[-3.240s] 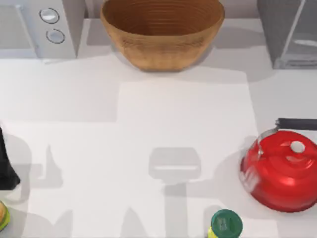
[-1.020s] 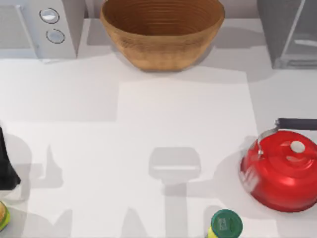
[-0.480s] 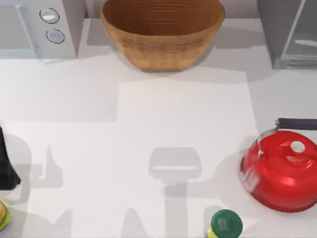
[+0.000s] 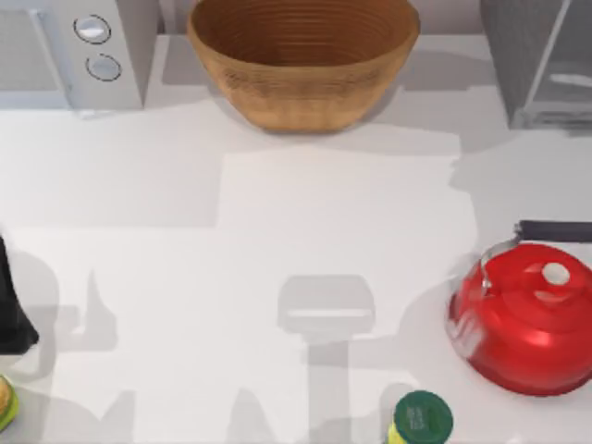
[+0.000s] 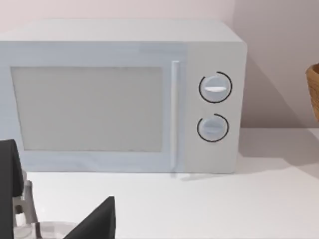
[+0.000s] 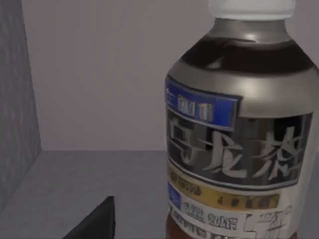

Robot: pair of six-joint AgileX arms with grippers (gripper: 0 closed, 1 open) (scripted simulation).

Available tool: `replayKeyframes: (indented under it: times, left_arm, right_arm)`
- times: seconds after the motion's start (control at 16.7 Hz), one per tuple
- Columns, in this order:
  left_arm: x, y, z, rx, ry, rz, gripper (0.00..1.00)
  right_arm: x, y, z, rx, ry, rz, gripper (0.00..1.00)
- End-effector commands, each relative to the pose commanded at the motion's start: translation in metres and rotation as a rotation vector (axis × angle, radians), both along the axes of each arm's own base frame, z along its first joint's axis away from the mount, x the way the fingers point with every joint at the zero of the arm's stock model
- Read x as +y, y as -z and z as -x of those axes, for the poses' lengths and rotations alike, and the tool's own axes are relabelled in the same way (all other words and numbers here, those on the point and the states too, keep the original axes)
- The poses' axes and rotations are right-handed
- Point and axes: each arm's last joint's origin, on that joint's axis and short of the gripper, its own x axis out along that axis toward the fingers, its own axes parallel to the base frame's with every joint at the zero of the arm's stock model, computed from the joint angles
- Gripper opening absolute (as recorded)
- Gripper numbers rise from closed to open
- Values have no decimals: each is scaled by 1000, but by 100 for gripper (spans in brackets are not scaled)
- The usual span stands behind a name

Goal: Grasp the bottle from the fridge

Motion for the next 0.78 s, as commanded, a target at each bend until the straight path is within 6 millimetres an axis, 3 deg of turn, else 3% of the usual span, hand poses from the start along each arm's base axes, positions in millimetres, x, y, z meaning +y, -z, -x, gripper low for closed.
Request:
replayKeyframes:
  times: [0.24, 0.6, 0.78]
  left_arm:
    - [0, 0, 0, 0, 0, 0, 100]
    - [0, 0, 0, 0, 0, 0, 100]
    - [0, 0, 0, 0, 0, 0, 100]
  right_arm:
    - [-1, 0, -3, 2, 1, 0, 100]
    - [-2, -1, -50, -8, 0, 2, 100]
    - [-1, 0, -60, 0, 0, 0, 100]
